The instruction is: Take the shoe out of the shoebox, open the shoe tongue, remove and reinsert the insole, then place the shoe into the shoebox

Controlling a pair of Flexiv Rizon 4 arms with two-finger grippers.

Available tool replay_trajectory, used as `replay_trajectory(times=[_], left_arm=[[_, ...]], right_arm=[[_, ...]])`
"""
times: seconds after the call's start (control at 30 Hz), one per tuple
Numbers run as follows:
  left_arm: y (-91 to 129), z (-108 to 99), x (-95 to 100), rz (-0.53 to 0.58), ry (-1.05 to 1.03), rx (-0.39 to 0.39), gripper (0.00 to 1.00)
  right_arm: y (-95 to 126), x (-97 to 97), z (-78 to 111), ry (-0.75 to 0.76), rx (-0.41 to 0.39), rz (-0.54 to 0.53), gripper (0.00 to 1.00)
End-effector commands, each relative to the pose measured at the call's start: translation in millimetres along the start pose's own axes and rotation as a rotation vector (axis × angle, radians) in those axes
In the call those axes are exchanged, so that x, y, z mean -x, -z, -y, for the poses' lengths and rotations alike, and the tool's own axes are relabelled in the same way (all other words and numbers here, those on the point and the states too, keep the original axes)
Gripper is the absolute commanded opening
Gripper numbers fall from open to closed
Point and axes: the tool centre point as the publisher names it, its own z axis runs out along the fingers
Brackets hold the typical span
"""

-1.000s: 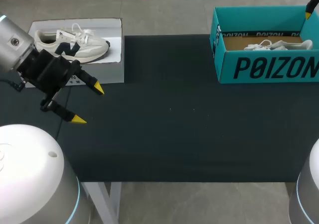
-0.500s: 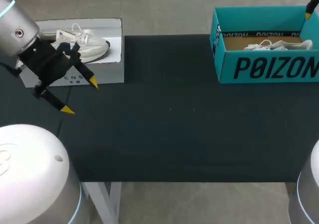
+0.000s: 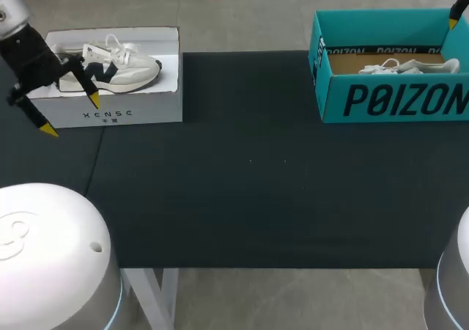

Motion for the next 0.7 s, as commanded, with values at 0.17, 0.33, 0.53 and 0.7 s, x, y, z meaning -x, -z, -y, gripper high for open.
replay_trajectory(times=[0.17, 0.33, 0.53, 0.7], left_arm=[[6.6, -53.6, -6.1, -0.114, -0.045, -0.035, 1.0], [5.6, -67.2, -9.5, -0.139, -0.027, 0.043, 1.0], [5.6, -67.2, -9.5, -0.139, -0.027, 0.043, 1.0], [5.6, -67.2, -9.5, -0.139, -0.027, 0.043, 1.0]], right_arm=[[0.2, 0.0, 0.8, -0.001, 0.001, 0.0, 1.0], [0.2, 0.0, 0.8, -0.001, 0.001, 0.0, 1.0], [0.2, 0.0, 0.8, -0.001, 0.001, 0.0, 1.0], [0.2, 0.0, 0.8, -0.001, 0.001, 0.0, 1.0]])
